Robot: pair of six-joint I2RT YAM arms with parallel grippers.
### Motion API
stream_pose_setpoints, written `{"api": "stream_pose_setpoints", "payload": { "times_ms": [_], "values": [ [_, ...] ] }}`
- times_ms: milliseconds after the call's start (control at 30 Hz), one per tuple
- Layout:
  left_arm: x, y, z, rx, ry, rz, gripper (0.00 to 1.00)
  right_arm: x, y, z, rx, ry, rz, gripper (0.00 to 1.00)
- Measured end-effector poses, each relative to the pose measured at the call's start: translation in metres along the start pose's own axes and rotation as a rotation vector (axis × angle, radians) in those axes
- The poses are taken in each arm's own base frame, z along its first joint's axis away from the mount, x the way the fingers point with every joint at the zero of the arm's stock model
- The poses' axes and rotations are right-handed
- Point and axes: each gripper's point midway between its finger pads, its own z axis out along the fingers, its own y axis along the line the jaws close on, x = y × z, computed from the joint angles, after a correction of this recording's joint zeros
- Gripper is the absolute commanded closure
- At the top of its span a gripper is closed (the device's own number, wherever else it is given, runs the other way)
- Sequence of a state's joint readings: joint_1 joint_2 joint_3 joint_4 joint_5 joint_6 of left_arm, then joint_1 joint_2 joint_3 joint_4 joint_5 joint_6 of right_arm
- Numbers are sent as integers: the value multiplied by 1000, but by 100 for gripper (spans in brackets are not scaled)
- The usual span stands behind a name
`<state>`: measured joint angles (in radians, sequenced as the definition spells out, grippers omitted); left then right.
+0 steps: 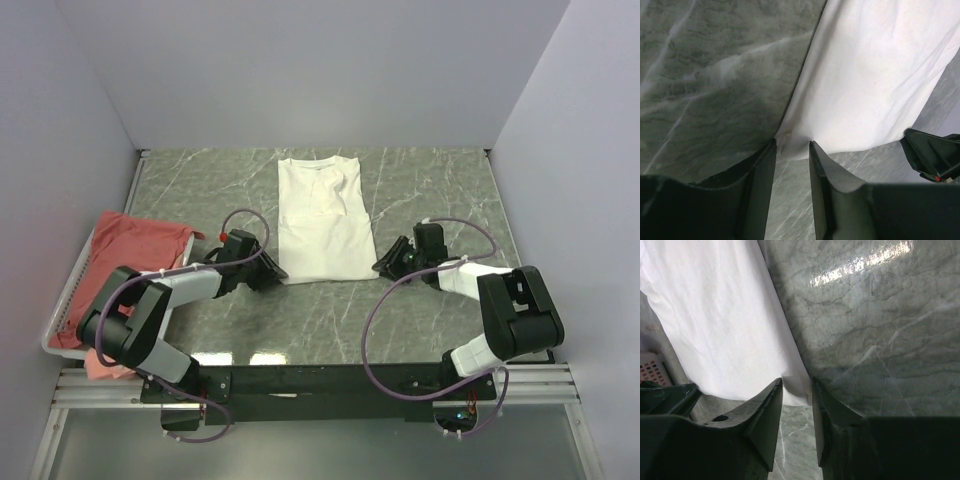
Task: Fold and stack the t-shirts
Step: Fold the tshirt
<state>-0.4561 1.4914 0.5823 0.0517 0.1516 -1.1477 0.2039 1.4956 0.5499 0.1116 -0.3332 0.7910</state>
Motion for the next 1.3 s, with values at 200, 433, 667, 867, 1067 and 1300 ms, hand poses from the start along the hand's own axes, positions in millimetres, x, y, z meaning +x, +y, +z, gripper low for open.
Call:
{"api": "stream_pose_setpoints", "payload": {
  "times_ms": [200,433,667,867,1067,1300],
  "values": [
    [1,-1,7,-5,11,4,82,2,1,5,-2,7,-4,77],
    [3,-5,10,-7,23,21,99,4,0,5,4,16,-7,100],
    [13,-2,-5,-7,30,47,99,14,-3,-10,1,14,-13,100],
    [41,8,-32,23,49,78,99,38,-9,-40,-37,3,-31,100],
    [73,7,-66,96,64,103,99,61,-16,-77,-110,-52,-51,100],
    [92,-1,-99,189,65,91,99,72,-11,-110,-187,-113,-67,100]
  ]
}}
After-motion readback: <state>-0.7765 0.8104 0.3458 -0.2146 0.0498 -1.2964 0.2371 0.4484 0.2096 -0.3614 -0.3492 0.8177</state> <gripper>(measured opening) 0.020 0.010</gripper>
